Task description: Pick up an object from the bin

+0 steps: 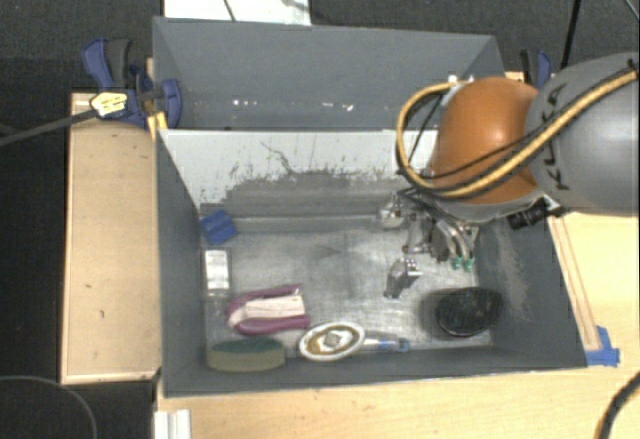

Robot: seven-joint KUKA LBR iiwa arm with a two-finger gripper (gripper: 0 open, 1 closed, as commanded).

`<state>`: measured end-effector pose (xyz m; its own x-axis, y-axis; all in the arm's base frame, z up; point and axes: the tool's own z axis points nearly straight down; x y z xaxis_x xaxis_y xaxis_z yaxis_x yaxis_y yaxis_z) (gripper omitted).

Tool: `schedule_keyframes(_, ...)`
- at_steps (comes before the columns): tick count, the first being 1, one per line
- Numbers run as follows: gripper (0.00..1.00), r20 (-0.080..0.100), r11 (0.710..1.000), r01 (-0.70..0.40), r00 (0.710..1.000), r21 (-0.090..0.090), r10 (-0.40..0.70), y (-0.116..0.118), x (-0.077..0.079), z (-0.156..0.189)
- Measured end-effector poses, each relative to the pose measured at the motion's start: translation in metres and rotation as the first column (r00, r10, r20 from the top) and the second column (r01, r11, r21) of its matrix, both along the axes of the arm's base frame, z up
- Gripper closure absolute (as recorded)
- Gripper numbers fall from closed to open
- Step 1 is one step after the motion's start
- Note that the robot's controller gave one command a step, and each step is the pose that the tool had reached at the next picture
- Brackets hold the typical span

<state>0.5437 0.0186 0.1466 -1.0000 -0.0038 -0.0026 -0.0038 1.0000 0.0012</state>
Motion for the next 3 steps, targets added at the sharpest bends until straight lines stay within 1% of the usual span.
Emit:
schedule_keyframes(1,0.0,0.006,0.967,0.256,0.967,0.003,-0.256,0.053,-0.038,-0.048)
schedule_keyframes(2,0.0,0.043,1.0,0.012,0.999,0.008,-0.012,0.156,-0.048,-0.059)
schedule_keyframes(3,1.0,0.024,1.0,0.014,1.0,0.006,-0.014,0.155,-0.054,-0.061)
